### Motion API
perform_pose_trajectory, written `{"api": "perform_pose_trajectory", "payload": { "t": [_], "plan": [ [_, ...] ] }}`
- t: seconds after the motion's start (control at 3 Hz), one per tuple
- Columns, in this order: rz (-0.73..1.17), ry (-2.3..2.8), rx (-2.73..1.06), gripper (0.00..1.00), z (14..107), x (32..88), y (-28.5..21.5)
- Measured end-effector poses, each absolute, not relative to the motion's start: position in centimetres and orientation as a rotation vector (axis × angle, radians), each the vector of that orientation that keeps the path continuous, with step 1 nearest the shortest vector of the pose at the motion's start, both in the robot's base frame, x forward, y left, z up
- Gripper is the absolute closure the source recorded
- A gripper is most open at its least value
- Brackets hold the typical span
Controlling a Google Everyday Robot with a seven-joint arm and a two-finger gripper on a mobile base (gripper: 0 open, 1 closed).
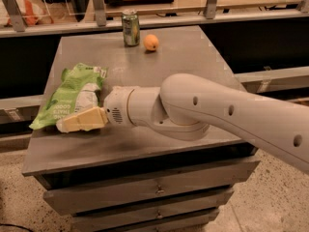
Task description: Move green rice chip bag near orange
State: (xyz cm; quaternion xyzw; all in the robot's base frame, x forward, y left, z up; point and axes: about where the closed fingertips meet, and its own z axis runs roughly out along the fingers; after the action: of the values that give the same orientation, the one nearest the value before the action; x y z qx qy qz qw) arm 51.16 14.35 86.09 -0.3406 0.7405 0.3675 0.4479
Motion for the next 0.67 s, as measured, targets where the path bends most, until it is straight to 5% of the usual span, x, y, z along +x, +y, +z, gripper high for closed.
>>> {"api": "perform_pose_trajectory", "payload": {
  "t": [0.67],
  "plan": [
    [0.924,1.82,-0.932,0.0,85.34,50.71,15.64]
  ]
}}
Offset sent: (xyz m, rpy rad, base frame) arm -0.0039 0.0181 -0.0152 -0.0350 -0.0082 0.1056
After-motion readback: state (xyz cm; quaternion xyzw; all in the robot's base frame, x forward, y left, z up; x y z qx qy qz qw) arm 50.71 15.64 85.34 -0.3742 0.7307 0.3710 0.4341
